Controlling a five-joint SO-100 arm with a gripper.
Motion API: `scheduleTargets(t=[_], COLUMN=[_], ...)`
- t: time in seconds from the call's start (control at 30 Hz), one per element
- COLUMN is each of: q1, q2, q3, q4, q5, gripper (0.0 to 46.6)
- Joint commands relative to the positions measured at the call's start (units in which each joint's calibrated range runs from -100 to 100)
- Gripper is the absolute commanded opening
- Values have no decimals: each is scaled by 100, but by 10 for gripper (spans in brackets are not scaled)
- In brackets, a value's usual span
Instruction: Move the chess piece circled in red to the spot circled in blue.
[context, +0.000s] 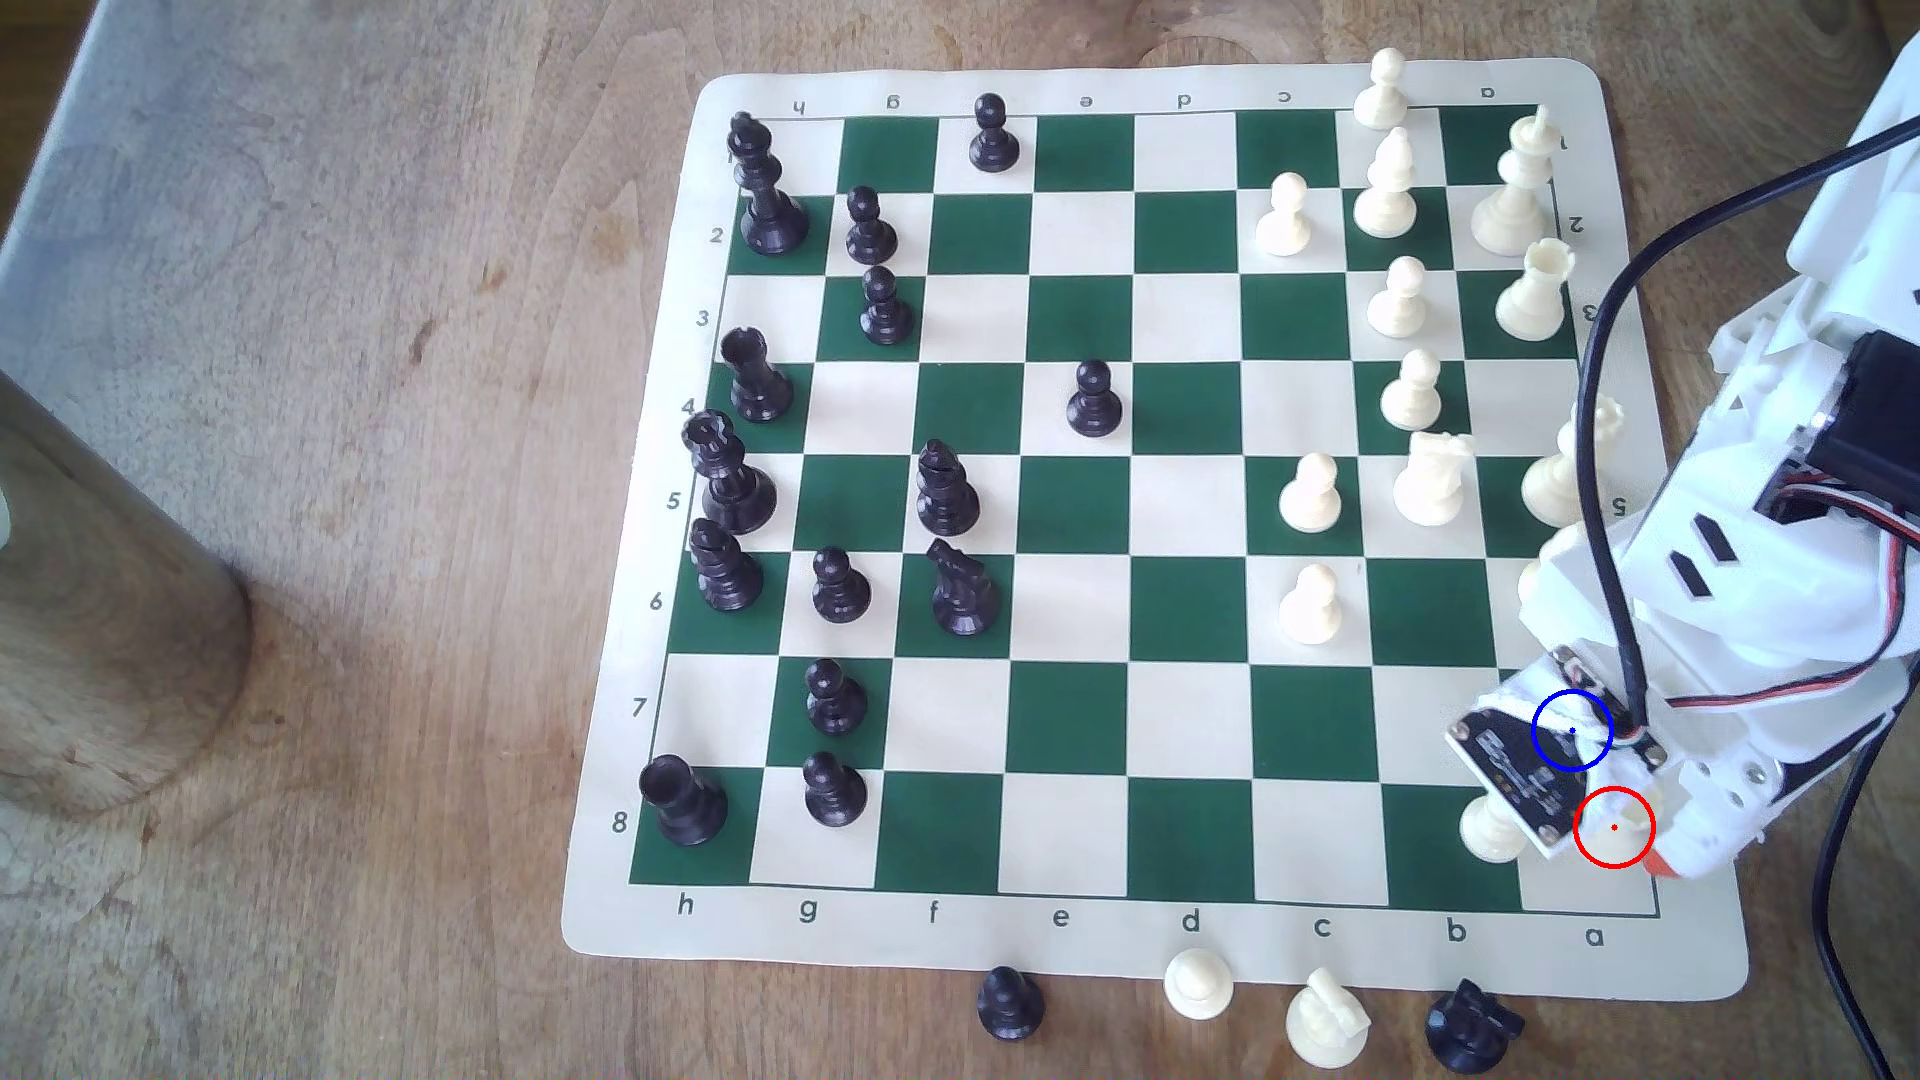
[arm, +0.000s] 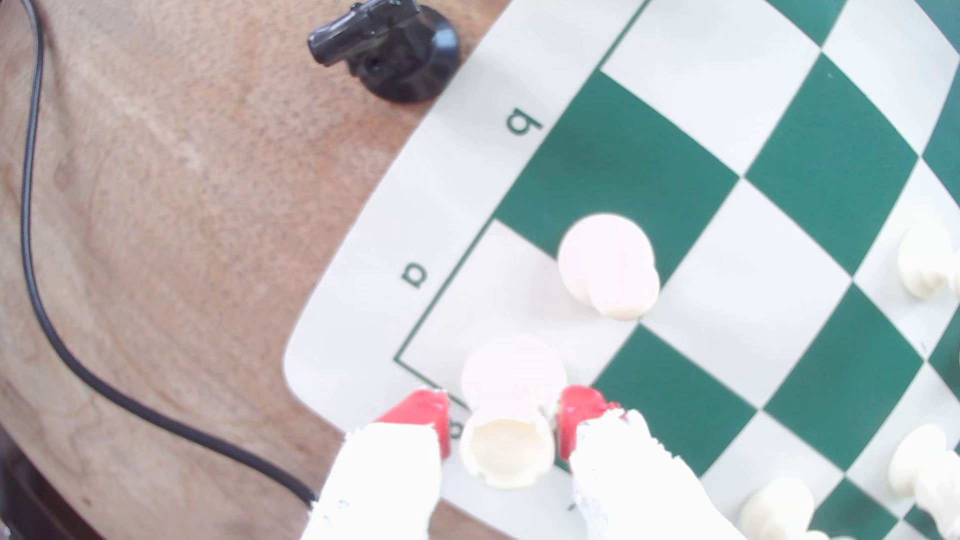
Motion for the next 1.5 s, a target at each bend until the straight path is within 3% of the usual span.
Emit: scheduleTargets(t=[0.0,0.27,0.67,0.83,1.2,1.47], q1=[-47,-102,250,641,727,774], q2=[-272,-408,-1393,-1902,-3074,-3209], q3=[-412,-421,-167,-113,159,848], q4=[97,154,-337,-34,1292,1186], q5=[-44,-49,-376,-303,-103,0], gripper=[77,4,4,3,3,3])
